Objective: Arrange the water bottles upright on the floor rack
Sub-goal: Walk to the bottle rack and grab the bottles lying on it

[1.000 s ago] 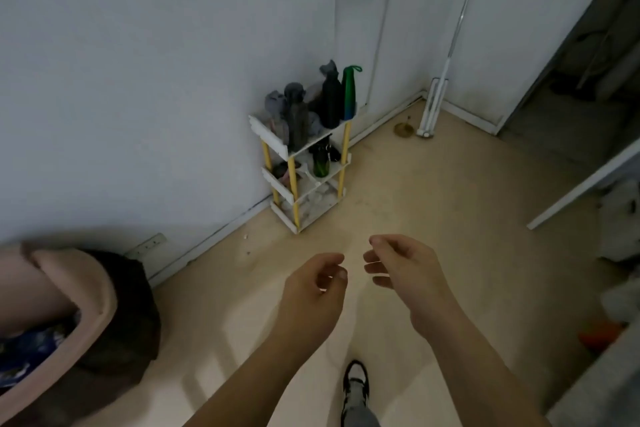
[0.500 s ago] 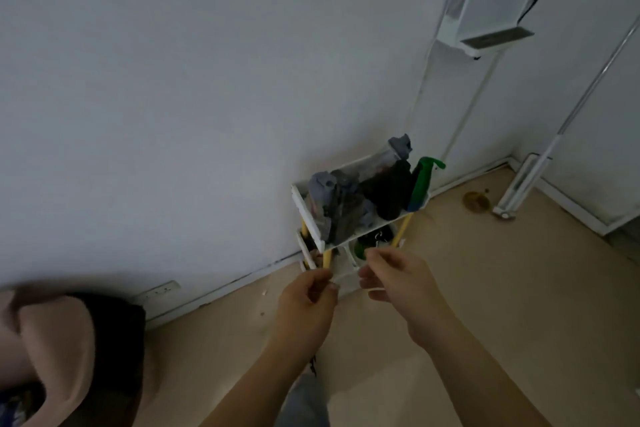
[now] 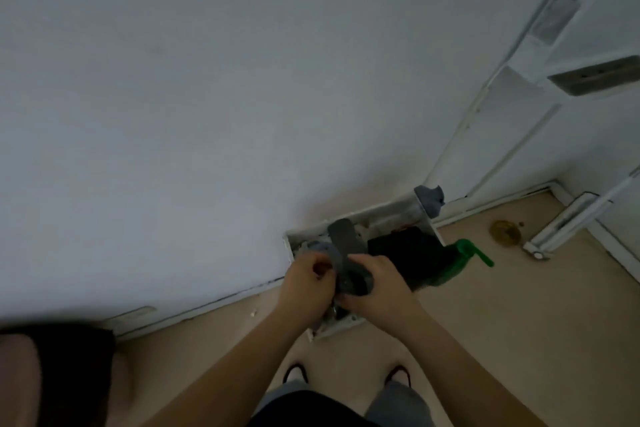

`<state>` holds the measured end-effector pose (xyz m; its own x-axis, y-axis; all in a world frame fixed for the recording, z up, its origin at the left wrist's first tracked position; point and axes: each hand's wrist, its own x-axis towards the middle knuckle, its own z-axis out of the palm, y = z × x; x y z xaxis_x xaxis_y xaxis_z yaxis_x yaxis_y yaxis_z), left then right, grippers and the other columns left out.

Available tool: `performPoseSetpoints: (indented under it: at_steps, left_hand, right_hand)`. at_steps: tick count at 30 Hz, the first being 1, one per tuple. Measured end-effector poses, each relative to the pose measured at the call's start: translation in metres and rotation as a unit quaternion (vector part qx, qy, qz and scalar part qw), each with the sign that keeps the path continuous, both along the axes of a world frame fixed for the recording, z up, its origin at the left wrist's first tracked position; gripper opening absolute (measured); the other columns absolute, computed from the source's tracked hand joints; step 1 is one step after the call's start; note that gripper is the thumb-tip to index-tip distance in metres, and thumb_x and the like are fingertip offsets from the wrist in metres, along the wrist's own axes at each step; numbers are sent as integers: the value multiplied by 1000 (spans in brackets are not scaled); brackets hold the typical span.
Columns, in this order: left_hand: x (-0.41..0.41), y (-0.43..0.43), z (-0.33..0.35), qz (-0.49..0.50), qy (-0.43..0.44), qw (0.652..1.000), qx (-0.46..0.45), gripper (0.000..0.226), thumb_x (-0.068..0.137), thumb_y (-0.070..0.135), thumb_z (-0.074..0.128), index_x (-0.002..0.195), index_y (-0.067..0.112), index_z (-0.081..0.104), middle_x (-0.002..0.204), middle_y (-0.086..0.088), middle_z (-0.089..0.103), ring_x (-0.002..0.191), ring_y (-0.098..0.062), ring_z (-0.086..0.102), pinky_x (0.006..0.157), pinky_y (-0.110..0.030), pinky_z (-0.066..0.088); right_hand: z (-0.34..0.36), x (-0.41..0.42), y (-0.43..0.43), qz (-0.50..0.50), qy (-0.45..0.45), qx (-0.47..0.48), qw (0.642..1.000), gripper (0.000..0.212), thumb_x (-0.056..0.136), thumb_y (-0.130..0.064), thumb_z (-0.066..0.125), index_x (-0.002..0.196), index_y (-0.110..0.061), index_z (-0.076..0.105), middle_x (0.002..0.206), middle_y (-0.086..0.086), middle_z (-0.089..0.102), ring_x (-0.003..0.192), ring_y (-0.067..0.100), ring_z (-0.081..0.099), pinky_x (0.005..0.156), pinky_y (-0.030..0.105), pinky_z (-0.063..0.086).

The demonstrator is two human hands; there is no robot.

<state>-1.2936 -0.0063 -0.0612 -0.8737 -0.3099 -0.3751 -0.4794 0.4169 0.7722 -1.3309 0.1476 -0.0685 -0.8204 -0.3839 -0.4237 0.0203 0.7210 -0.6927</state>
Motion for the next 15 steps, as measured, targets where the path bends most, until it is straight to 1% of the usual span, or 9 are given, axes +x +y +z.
performPoseSetpoints:
  at_steps: [1,2,4,6,8,10,12,15]
  left_hand:
    - [-6,0,-5,-2,-14,1000,-3,13,97,12,57,100,9,69,98,-13,71,89,-29,67,79,-41,58]
    - [-10,0,-9,6,-24,1000,-1,13,98,13,58,101,8,70,101,-14,71,93,-29,66,83,-42,57]
    - [-15,3,-18,42,-32,999,10,15,99,20,59,107,12,69,108,-9,70,96,-23,65,88,-41,57]
    - [-16,6,-29,86,-30,996,2,20,99,25,60,115,17,67,116,-5,67,98,-19,64,89,-38,56]
    - [-17,8,-37,135,-28,990,-30,28,97,30,63,123,21,64,123,-4,60,99,-17,63,88,-35,56]
    - [-19,9,-39,166,-27,984,-60,37,92,35,67,127,25,62,129,-4,52,103,-19,63,90,-40,57]
    - [-26,7,-41,150,-47,984,-88,53,87,41,73,136,26,57,137,-4,46,113,-23,59,98,-42,54]
    - [-44,3,-47,109,-112,984,-88,77,82,52,76,148,28,45,144,-4,40,127,-26,51,108,-37,46]
  right_hand:
    - [-11,-8,-2,42,-13,23,999,64,71,-52,82,126,-35,56,123,-3,50,105,13,57,97,33,53]
    - [-16,-16,-5,79,-31,40,996,62,69,-53,82,123,-33,57,122,-3,51,102,13,59,96,35,54]
    - [-21,-26,-10,138,-53,53,988,54,69,-55,76,115,-32,57,116,-4,50,95,13,60,90,37,56]
    - [-23,-36,-9,180,-46,52,981,54,66,-61,72,110,-32,57,112,-6,51,92,13,59,85,38,56]
    - [-26,-43,-6,222,-38,47,973,57,65,-62,74,111,-32,57,113,-8,52,96,13,59,86,37,56]
    - [-27,-48,-2,250,-38,27,967,55,70,-56,80,114,-32,56,116,-7,52,99,12,59,88,34,55]
    - [-29,-52,0,258,-40,9,965,55,72,-51,82,115,-30,55,115,-7,52,100,12,57,87,30,53]
    - [-35,-54,-1,275,-31,3,961,54,74,-48,82,113,-29,50,110,-9,48,97,11,55,84,25,50]
